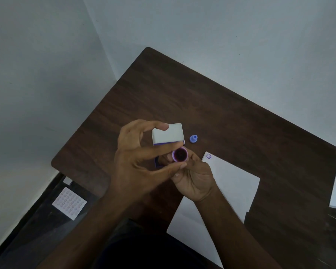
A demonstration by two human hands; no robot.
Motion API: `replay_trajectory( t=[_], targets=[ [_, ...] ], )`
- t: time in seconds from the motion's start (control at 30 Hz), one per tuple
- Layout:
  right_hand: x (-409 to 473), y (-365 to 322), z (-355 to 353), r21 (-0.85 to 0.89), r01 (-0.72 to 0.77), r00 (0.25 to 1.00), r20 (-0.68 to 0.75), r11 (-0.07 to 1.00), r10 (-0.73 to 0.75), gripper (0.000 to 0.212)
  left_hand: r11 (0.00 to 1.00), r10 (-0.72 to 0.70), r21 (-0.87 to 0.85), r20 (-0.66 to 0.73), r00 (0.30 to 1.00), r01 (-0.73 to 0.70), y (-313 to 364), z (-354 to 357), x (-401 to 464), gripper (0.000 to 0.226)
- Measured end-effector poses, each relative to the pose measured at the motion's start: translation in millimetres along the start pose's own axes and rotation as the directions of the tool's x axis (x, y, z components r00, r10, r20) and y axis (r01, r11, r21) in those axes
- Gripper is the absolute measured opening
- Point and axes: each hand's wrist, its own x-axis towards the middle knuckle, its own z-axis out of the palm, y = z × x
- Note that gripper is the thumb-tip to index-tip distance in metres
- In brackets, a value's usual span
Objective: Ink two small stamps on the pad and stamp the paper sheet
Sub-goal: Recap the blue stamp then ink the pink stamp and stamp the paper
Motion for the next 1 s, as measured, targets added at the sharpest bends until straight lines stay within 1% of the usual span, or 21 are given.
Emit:
replay_trajectory(
  t=[0.03, 0.1, 0.17, 0.2, 0.27, 0.3, 0.37, 0.43, 0.47, 0.53, 0.57, 0.6, 0.63, 0.67, 0.7, 0.73, 0.8, 0.87, 0.9, 0.97, 1.0],
  targets=[
    [1, 0, -2, -0.006, 0.006, 1.000, -0.004, 1.000, -0.006, 0.030, 0.998, -0.010, -0.063, -0.060, 0.998, 0.006, 6, -2, -2, 0.048],
    [3, -1, -6, -0.047, 0.007, 1.000, -0.020, 0.999, -0.008, 0.031, 0.994, -0.015, -0.105, -0.109, 0.994, 0.004, 18, -6, -3, 0.048],
    [4, -2, -10, -0.057, -0.014, 1.000, 0.000, 0.998, 0.014, 0.032, 0.997, -0.013, -0.080, -0.101, 0.995, 0.005, 12, -2, -2, 0.049],
    [4, -3, -10, -0.064, -0.033, 0.999, -0.003, 0.997, 0.033, 0.031, 1.000, -0.014, -0.026, -0.097, 0.995, 0.011, 5, 1, -1, 0.051],
    [2, -5, -11, -0.126, -0.049, 0.998, -0.040, 0.991, 0.044, 0.030, 0.995, 0.018, 0.103, -0.088, 0.996, -0.009, -9, 10, 1, 0.066],
    [2, -6, -15, -0.158, -0.048, 0.998, -0.055, 0.986, 0.040, 0.031, 0.995, 0.002, 0.097, -0.086, 0.996, 0.007, -13, 14, 3, 0.069],
    [3, -9, -22, -0.206, -0.050, 0.996, -0.083, 0.977, 0.033, 0.037, 0.999, -0.035, 0.037, -0.097, 0.995, 0.039, -20, 20, 3, 0.061],
    [7, -13, -28, -0.282, -0.068, 0.984, -0.177, 0.957, 0.018, 0.042, 0.997, -0.082, -0.021, -0.063, 0.995, 0.081, -30, 26, 2, 0.051],
    [9, -16, -33, -0.320, -0.089, 0.971, -0.240, 0.943, 0.010, 0.039, 0.991, -0.128, -0.041, -0.022, 0.991, 0.127, -37, 30, 0, 0.051],
    [16, -21, -43, -0.449, -0.134, 0.932, -0.360, 0.883, -0.042, 0.023, 0.963, -0.261, -0.064, 0.034, 0.965, 0.263, -54, 38, -3, 0.055],
    [19, -23, -47, -0.566, -0.175, 0.913, -0.400, 0.806, -0.084, 0.020, 0.944, -0.325, -0.051, 0.046, 0.945, 0.327, -65, 42, -4, 0.057],
    [22, -24, -49, -0.702, -0.235, 0.893, -0.429, 0.672, -0.135, 0.021, 0.929, -0.369, -0.022, 0.053, 0.928, 0.370, -74, 46, -4, 0.058],
    [26, -23, -51, -0.819, -0.294, 0.877, -0.436, 0.494, -0.202, 0.020, 0.924, -0.383, 0.033, 0.056, 0.922, 0.382, -85, 50, -5, 0.059],
    [31, -21, -53, -0.892, -0.331, 0.866, -0.417, 0.307, -0.277, 0.017, 0.923, -0.376, 0.114, 0.063, 0.924, 0.368, -97, 54, -4, 0.063],
    [38, -18, -57, -0.926, -0.349, 0.859, -0.377, 0.144, -0.345, 0.014, 0.916, -0.366, 0.210, 0.084, 0.927, 0.342, -108, 58, -2, 0.069],
    [43, -14, -60, -0.934, -0.358, 0.853, -0.333, 0.015, -0.401, 0.013, 0.902, -0.360, 0.293, 0.108, 0.927, 0.316, -117, 62, -1, 0.076],
    [54, -7, -66, -0.902, -0.402, 0.840, -0.293, -0.160, -0.457, 0.018, 0.875, -0.367, 0.394, 0.157, 0.917, 0.282, -131, 68, 1, 0.087],
    [62, -4, -68, -0.848, -0.439, 0.859, -0.299, -0.298, -0.416, 0.026, 0.860, -0.367, 0.440, 0.182, 0.912, 0.259, -138, 73, 1, 0.090],
    [64, -3, -68, -0.816, -0.419, 0.891, -0.285, -0.399, -0.353, 0.029, 0.855, -0.358, 0.457, 0.184, 0.915, 0.243, -141, 74, 1, 0.091],
    [66, 0, -71, -0.722, -0.302, 0.953, -0.235, -0.622, -0.191, 0.040, 0.846, -0.345, 0.486, 0.182, 0.921, 0.221, -146, 75, 1, 0.093],
    [68, 1, -73, -0.671, -0.251, 0.966, -0.219, -0.697, -0.136, 0.046, 0.842, -0.345, 0.493, 0.183, 0.921, 0.217, -148, 76, 1, 0.093]
  ],
)
